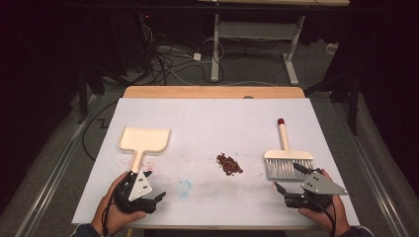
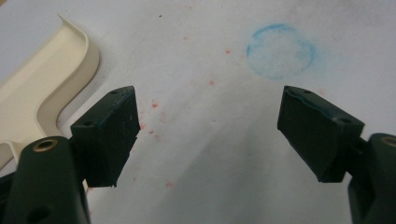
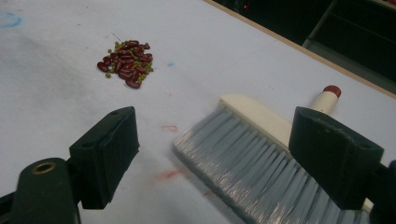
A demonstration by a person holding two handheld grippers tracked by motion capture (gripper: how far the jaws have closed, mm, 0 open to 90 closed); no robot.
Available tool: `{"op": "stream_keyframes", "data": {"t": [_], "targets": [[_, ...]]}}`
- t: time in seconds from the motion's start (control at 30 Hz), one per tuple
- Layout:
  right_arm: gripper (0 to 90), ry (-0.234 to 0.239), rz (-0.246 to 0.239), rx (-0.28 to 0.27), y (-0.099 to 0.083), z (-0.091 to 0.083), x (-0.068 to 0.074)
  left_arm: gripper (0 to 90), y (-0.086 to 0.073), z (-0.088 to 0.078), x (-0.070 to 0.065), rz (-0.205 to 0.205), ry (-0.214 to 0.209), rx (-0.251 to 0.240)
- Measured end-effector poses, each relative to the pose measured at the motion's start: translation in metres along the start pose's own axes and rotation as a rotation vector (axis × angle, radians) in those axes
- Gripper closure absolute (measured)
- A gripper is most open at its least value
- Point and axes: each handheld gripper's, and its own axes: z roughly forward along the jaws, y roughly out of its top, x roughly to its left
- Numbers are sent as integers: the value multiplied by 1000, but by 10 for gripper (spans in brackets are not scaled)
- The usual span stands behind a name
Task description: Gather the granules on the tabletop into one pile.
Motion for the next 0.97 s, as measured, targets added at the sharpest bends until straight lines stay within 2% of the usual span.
{"op": "stream_keyframes", "data": {"t": [0.47,0.63,0.97], "targets": [[163,-13,-20,17,0,0,2,200,1,1,0,0,-5,1],[163,-44,-40,38,0,2,3,200,1,0,1,-3,1,1],[164,-41,-35,37,0,2,2,200,2,1,2,-3,-2,0]]}}
